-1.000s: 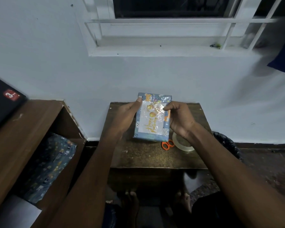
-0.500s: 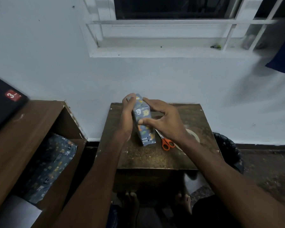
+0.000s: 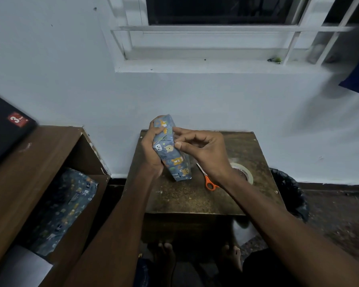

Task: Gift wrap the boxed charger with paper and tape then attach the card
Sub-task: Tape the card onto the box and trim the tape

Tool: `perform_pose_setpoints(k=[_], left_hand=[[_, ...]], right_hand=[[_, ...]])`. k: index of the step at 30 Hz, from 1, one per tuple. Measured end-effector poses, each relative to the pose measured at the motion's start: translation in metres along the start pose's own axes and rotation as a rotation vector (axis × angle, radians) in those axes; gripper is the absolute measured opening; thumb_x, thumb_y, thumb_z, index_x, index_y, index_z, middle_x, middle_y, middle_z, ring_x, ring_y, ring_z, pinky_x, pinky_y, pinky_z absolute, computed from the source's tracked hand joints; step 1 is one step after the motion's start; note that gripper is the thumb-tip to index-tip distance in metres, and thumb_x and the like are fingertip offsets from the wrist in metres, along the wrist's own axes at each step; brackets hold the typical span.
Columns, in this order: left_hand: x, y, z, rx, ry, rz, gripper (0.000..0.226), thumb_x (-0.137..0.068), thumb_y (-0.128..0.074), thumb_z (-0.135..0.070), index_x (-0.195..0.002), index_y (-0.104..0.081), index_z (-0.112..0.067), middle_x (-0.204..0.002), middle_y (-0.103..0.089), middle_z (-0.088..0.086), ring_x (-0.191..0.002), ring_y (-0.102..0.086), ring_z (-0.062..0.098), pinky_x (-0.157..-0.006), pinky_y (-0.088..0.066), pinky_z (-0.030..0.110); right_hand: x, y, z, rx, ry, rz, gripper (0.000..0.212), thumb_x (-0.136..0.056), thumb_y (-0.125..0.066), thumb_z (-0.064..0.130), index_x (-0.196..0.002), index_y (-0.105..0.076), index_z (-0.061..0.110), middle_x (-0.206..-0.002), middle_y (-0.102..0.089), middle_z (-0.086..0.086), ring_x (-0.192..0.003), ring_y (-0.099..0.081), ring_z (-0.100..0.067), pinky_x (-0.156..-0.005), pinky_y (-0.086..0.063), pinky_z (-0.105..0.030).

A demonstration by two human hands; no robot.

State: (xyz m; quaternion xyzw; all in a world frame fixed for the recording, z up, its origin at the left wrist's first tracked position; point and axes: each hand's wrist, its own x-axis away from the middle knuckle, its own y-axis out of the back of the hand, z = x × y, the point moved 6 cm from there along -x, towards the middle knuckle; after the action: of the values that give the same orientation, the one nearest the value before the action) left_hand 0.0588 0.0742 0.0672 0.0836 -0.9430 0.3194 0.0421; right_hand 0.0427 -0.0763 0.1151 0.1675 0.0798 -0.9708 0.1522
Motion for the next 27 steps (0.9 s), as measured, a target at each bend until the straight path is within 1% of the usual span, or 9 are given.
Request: perform_pose_setpoints(k=[4,9,11,13,15,17,19,25,27], left_hand=[[-0.002,0.002,-0.004,-0.055,-0.033,-0.023,0.063,-0.068,-0.075,-0.039,-0.122,-0.064,-0.009,-0.091,-0.071,0.01,-0.078,-0.067,0.028,-0.074,-0.057,0.039],[0.004,-0.018,-0.017,-0.458,-0.192,0.013,0.036,-0.099,-0.057,-0.026,-0.129,-0.055,-0.007,-0.097,-0.069,0.006,-0.076,-0.068,0.014,-0.065,-0.056,0.027],[0.005,-0.02,-0.019,-0.76,-0.299,-0.009,0.034,-0.11,-0.053,-0.032,-0.138,-0.052,-0.013,-0.121,-0.067,0.011,-0.099,-0.069,0.015,-0.085,-0.057,0.027],[0.004,-0.022,-0.016,-0.944,-0.362,0.089,0.058,-0.101,-0.054,-0.068,-0.148,-0.041,-0.037,-0.144,-0.055,0.008,-0.13,-0.058,0.02,-0.113,-0.047,0.048],[0.003,-0.023,-0.008,-1.078,-0.381,0.195,0.092,-0.081,-0.058,-0.09,-0.156,-0.018,-0.053,-0.158,-0.038,0.001,-0.148,-0.041,0.02,-0.121,-0.032,0.063],[0.004,-0.028,-0.005,-1.154,-0.404,0.27,0.126,-0.065,-0.063,-0.097,-0.162,-0.001,-0.048,-0.163,-0.029,0.001,-0.153,-0.032,0.019,-0.123,-0.029,0.063],[0.006,-0.035,-0.006,-1.165,-0.425,0.308,0.14,-0.059,-0.068,-0.097,-0.167,-0.001,-0.039,-0.162,-0.03,-0.002,-0.152,-0.033,0.017,-0.123,-0.031,0.061],[-0.001,-0.048,0.004,-1.196,-0.512,0.276,0.101,-0.069,-0.072,-0.057,-0.159,-0.032,-0.03,-0.14,-0.045,-0.005,-0.132,-0.046,0.018,-0.113,-0.041,0.057],[-0.01,-0.049,0.008,-1.155,-0.516,0.272,0.091,-0.072,-0.069,-0.052,-0.154,-0.039,-0.028,-0.139,-0.049,-0.003,-0.129,-0.05,0.02,-0.11,-0.045,0.055]], right_hand=[[-0.003,0.005,-0.01,-0.127,-0.158,-0.024,0.007,-0.097,-0.068,-0.002,-0.101,-0.067,-0.008,-0.121,-0.075,-0.018,-0.12,-0.071,-0.032,-0.102,-0.057,-0.051],[-0.009,0.017,-0.024,-0.327,-0.44,-0.033,0.029,-0.101,-0.064,0.007,-0.126,-0.062,-0.008,-0.126,-0.072,-0.021,-0.11,-0.073,-0.024,-0.085,-0.061,-0.033],[-0.011,0.023,-0.027,-0.292,-0.477,-0.022,0.037,-0.098,-0.067,0.005,-0.132,-0.061,-0.008,-0.122,-0.072,-0.021,-0.105,-0.072,-0.022,-0.084,-0.061,-0.031],[-0.014,0.032,-0.03,-0.281,-0.486,-0.011,0.034,-0.098,-0.063,-0.001,-0.131,-0.062,-0.009,-0.12,-0.072,-0.02,-0.105,-0.072,-0.024,-0.086,-0.062,-0.031],[-0.017,0.043,-0.034,-0.297,-0.51,-0.004,0.033,-0.1,-0.056,-0.006,-0.133,-0.061,-0.01,-0.127,-0.07,-0.023,-0.113,-0.07,-0.03,-0.09,-0.062,-0.033],[-0.02,0.05,-0.039,-0.321,-0.541,0.022,0.033,-0.102,-0.049,-0.008,-0.134,-0.059,-0.01,-0.129,-0.069,-0.024,-0.117,-0.069,-0.032,-0.093,-0.062,-0.035],[-0.021,0.054,-0.044,-0.348,-0.564,0.03,0.033,-0.103,-0.044,-0.01,-0.132,-0.06,-0.009,-0.123,-0.072,-0.021,-0.111,-0.071,-0.03,-0.09,-0.063,-0.034],[-0.028,0.076,-0.05,-0.278,-0.582,-0.115,0.027,-0.101,-0.049,-0.014,-0.121,-0.066,-0.007,-0.107,-0.076,-0.016,-0.093,-0.076,-0.021,-0.077,-0.063,-0.027],[-0.027,0.099,-0.056,-0.018,-0.547,-0.224,0.022,-0.096,-0.057,-0.015,-0.11,-0.07,-0.004,-0.098,-0.076,-0.015,-0.086,-0.075,-0.021,-0.077,-0.065,-0.031]])
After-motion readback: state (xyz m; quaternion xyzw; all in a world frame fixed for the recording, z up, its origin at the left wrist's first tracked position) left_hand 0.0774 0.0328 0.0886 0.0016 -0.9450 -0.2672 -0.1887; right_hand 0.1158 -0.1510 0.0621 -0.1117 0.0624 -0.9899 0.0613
